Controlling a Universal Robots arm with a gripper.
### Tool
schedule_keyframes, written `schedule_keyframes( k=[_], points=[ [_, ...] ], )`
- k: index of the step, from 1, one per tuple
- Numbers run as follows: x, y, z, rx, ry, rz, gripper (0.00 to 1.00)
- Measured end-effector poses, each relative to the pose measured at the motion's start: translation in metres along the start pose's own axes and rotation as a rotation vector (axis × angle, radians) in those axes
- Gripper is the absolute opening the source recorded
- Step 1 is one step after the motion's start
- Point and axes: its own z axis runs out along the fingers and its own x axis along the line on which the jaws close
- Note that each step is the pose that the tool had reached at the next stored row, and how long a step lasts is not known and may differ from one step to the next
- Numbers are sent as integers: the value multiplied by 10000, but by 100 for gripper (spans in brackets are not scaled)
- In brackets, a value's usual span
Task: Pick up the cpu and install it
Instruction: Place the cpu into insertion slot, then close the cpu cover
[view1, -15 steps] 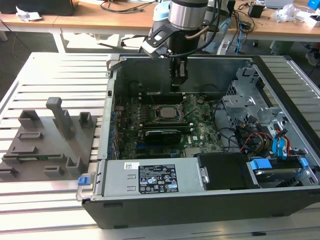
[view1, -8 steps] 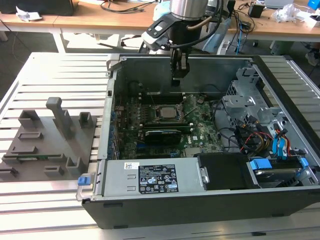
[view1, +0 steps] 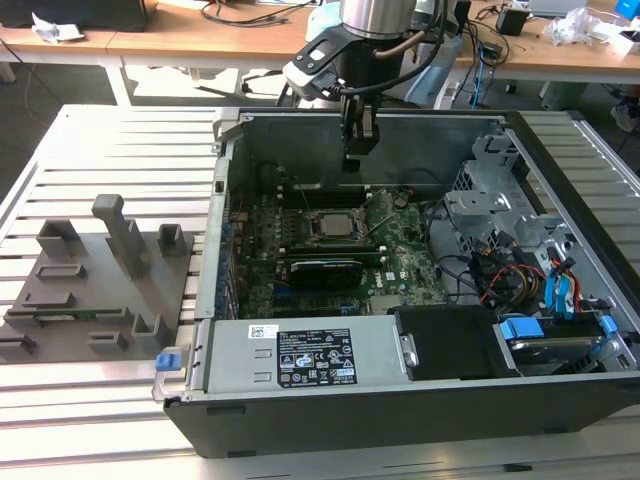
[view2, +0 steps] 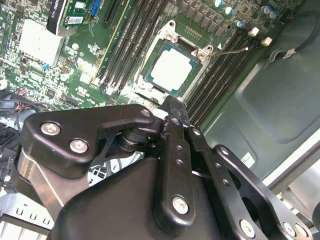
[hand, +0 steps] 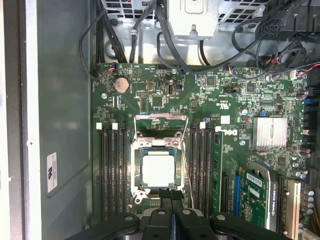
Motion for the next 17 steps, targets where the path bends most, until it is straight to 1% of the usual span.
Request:
schedule_keyframes(
  k=[12,15,17],
  points=[
    [0,0,-2,0,0,0,11],
    [0,20,-4,2,-10,-1,11],
    [-1,49,-4,0,-15,0,11]
  ],
)
